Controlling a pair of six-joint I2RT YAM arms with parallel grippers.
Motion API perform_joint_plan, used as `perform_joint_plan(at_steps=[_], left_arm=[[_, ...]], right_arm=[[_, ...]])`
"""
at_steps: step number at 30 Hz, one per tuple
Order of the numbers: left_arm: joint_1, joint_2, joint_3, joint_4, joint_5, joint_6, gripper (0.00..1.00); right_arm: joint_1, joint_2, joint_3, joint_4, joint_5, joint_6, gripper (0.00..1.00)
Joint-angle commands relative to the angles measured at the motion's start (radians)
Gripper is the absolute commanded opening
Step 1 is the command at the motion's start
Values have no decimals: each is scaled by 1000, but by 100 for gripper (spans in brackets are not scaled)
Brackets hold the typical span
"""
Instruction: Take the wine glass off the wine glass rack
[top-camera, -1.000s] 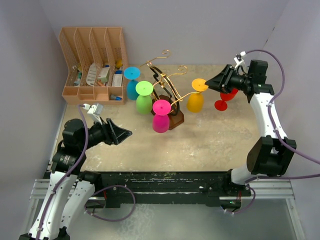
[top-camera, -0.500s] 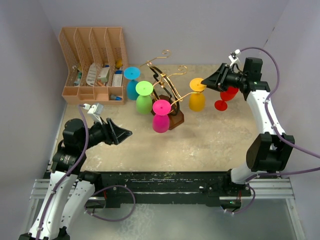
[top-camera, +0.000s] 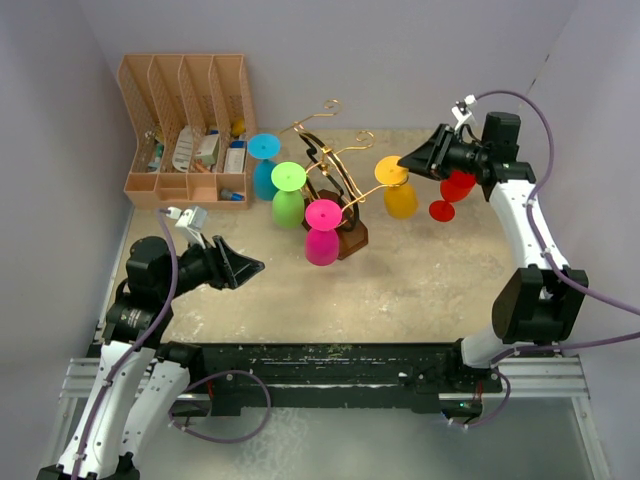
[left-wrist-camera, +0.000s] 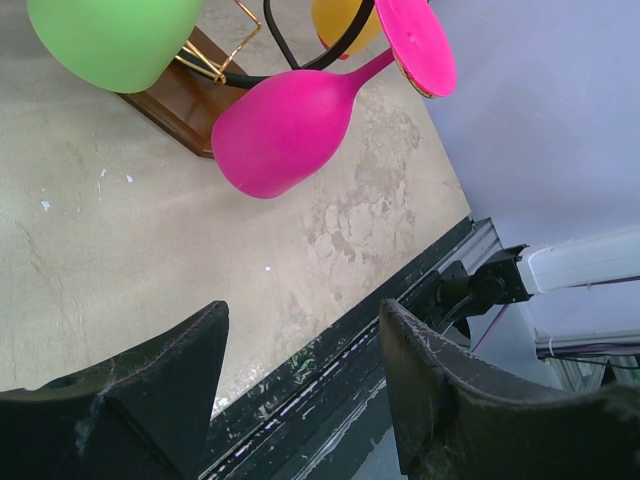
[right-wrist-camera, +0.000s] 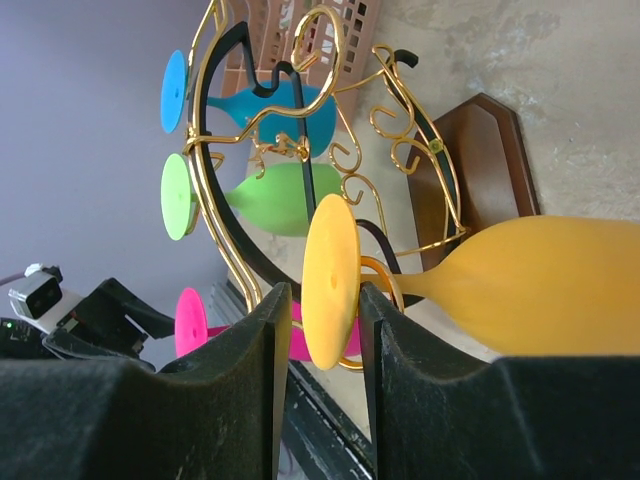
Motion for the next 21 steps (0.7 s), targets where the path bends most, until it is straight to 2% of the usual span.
perform_joint_plan(at_steps=[1,5,8,14,21], left_arm=[[5,3,-6,40,0,-3,65],[5,3,-7,40,2,-4,65],[5,3,-7,40,3,-3,65],[5,4,-8,41,5,-4,65],[5,5,-7,41,5,-4,65]], right_arm=[[15,-17,49,48,-17,15,35],[30,-10,54,50,-9,17,34],[38,-8,56,49,-1,16,29],[42,-4,60,30,26,13,1],[40,-24,38,68,47,47,0]])
